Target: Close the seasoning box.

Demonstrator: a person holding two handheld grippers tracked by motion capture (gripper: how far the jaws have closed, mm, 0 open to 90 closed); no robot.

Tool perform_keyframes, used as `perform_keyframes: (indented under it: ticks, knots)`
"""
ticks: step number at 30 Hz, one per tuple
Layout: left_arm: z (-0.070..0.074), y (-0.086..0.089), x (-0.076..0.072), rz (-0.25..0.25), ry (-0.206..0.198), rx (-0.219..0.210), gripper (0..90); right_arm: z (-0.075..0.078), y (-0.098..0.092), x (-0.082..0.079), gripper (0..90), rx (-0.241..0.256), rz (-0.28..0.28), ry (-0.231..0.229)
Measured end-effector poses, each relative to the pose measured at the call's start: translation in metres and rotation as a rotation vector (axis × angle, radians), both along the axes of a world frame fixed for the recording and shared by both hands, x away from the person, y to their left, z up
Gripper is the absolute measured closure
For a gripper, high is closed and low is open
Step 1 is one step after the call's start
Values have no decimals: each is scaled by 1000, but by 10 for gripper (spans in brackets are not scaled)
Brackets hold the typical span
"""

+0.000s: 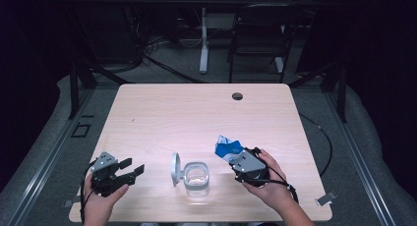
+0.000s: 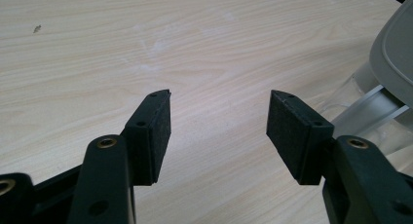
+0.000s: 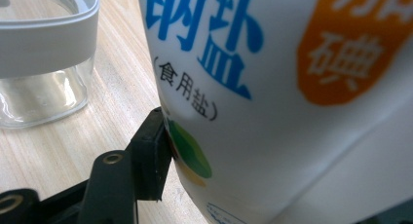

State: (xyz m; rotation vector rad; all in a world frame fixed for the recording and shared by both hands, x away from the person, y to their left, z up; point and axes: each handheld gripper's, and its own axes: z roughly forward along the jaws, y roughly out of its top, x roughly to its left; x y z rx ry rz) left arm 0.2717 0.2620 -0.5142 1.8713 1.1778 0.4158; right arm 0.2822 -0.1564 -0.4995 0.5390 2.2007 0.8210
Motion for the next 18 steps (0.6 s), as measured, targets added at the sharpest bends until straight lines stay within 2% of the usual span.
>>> perform_keyframes:
  ticks: [18]
  knots:
    - [0, 2, 1, -1, 2, 5, 425, -2, 7, -2, 403, -51, 32, -13]
